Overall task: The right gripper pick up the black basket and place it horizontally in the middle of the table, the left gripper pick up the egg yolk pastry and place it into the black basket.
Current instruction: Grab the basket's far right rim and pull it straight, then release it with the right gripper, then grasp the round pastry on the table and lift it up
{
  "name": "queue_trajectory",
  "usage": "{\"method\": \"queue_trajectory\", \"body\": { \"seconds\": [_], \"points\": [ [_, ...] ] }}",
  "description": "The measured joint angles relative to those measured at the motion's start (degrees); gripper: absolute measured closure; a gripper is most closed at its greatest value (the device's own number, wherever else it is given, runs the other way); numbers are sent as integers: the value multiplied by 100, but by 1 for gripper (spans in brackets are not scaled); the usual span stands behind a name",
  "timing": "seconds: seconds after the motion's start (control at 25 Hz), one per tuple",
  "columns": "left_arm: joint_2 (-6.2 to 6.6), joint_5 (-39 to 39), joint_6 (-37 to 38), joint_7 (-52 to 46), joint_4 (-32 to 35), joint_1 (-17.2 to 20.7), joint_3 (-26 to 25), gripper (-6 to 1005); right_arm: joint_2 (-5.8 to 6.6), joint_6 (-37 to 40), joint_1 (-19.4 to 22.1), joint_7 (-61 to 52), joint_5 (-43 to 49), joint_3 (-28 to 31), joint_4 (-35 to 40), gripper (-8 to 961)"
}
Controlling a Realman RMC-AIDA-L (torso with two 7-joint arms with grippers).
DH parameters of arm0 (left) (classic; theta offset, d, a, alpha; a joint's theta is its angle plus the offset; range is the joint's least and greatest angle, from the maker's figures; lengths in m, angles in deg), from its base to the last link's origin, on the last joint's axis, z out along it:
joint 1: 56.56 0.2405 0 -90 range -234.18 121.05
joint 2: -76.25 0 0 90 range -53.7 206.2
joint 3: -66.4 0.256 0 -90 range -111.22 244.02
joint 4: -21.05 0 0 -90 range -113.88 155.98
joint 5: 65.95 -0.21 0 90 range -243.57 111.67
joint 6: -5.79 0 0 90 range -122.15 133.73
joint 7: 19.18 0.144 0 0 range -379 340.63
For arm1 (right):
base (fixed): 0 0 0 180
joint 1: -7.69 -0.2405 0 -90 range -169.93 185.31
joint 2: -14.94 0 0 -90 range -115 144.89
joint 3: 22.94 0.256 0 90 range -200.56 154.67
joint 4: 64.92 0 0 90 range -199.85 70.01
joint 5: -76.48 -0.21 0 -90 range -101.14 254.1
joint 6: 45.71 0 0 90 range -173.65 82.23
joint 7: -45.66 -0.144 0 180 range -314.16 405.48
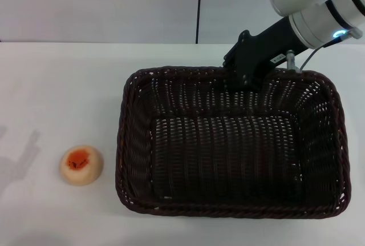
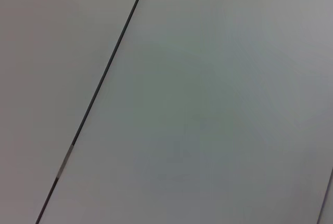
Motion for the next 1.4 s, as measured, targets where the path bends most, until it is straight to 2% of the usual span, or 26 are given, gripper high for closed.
{"method": "queue_trajectory", "body": {
  "seconds": [0.52,0.76,0.8,0.84,0.88,0.92,0.96,1.04,1.08,1.12,1.16,1.28,1.32,1.36,1.4],
  "points": [
    [17,-8,-42,0,0,-80,0,281,-20,-235,162,-175,-37,6,-1,743],
    [41,-20,-49,-50,123,-134,116,284,-23,-189,355,-194,-149,49,373,487],
    [46,-23,-42,-90,179,-143,183,285,-21,-122,483,-213,-271,56,587,444],
    [62,-35,10,-312,481,-194,494,286,1,23,842,-242,-736,67,1133,401],
    [62,-35,10,-312,481,-194,494,286,7,61,1048,-241,-1015,66,1400,358],
    [67,-80,56,-770,1047,-295,1056,287,14,117,1366,-237,-1488,68,1749,315],
    [67,-80,56,-770,1047,-295,1056,287,14,117,1366,-237,-1488,68,1749,267],
    [70,-145,53,-1260,1588,-372,1590,289,17,107,2019,-165,-2432,80,2338,172],
    [70,-214,35,-1556,1918,-418,1910,289,13,78,2323,-120,-2844,102,2538,172],
    [68,-367,17,-1896,2347,-496,2275,290,0,25,2851,20,-3678,179,2825,172],
    [68,-367,17,-1896,2347,-496,2275,290,0,25,2851,20,-3678,179,2825,172],
    [59,-731,-14,-2134,2754,-651,2618,292,-14,13,3554,352,-4943,323,2790,171],
    [52,-1049,-91,-2153,2871,-785,2768,293,-23,39,3932,713,-5722,365,2492,171],
    [52,-1049,-91,-2153,2871,-785,2768,293,-23,39,3932,713,-5722,365,2492,171],
    [46,-1251,-171,-2140,2882,-868,2838,294,-28,59,4166,1021,-6201,370,2238,171]
  ]
}}
